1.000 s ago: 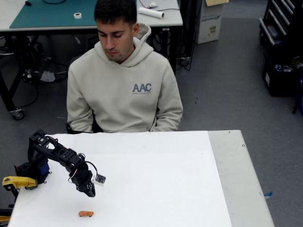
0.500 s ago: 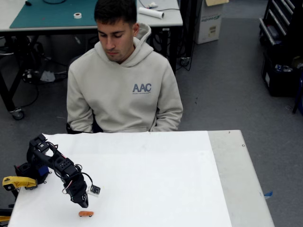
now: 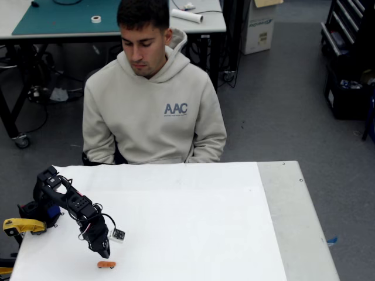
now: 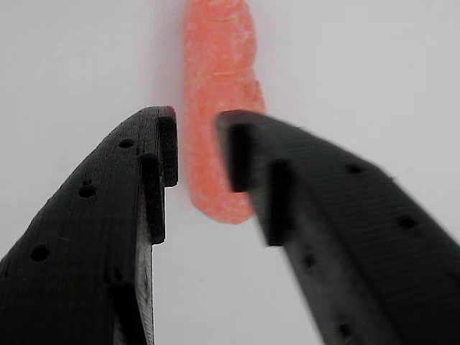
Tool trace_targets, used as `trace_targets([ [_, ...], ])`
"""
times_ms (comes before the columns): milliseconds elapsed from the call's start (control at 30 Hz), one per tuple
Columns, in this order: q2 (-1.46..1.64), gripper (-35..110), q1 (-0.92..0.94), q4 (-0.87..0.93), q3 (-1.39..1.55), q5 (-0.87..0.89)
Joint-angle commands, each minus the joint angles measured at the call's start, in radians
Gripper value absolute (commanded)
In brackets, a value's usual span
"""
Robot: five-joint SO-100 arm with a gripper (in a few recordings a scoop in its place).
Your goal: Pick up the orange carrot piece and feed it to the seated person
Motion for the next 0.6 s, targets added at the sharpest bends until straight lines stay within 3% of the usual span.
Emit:
trace_targets([
  [0, 0.055, 20, 0.009, 0.000, -0.057, -0.009],
  [133, 0.043, 27, 0.014, 0.011, -0.055, -0.009],
  [567, -0.017, 22, 0.014, 0.009, -0.055, -0.009],
])
